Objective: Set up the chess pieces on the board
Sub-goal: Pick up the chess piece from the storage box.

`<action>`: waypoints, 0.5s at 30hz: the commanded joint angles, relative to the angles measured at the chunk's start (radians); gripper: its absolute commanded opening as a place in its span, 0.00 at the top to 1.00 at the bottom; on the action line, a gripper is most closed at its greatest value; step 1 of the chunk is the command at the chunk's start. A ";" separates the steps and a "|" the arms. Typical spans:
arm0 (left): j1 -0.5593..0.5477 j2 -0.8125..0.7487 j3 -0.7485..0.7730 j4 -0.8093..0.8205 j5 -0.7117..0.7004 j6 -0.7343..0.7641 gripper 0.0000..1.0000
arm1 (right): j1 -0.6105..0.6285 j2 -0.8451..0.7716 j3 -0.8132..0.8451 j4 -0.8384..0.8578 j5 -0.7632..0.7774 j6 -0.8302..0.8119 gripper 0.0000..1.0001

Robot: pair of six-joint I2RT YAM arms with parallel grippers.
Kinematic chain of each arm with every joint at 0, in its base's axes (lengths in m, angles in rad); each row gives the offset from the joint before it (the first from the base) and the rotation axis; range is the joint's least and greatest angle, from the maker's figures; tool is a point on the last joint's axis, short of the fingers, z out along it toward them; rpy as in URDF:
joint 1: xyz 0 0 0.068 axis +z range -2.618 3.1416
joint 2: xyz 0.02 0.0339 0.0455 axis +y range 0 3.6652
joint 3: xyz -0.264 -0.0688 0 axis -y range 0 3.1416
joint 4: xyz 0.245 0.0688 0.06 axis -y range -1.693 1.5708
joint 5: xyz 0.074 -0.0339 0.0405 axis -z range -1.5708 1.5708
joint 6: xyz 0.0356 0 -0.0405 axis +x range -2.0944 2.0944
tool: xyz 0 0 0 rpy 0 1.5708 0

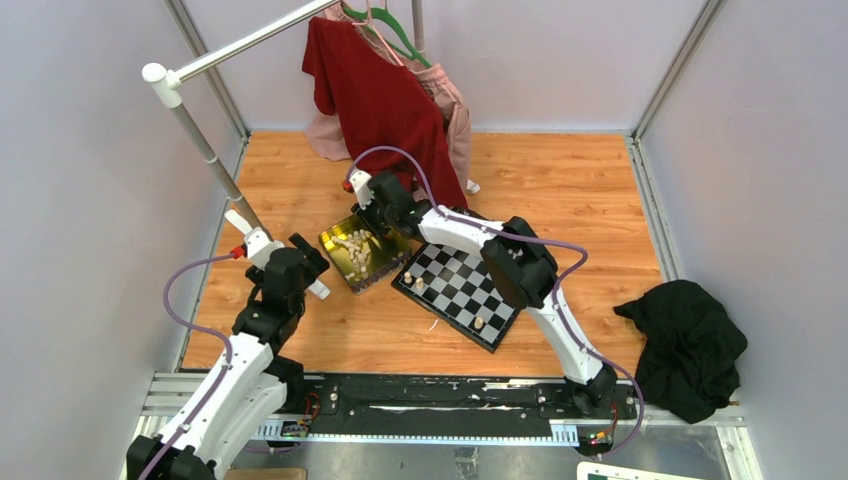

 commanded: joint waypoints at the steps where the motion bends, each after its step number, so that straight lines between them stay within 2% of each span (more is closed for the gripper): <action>1: -0.002 0.002 0.008 0.035 -0.008 0.005 0.10 | -0.012 0.019 0.005 -0.007 -0.014 0.013 0.66; 15: -0.002 0.010 0.001 0.042 -0.013 0.003 0.10 | -0.022 0.040 0.026 -0.016 -0.041 0.017 0.77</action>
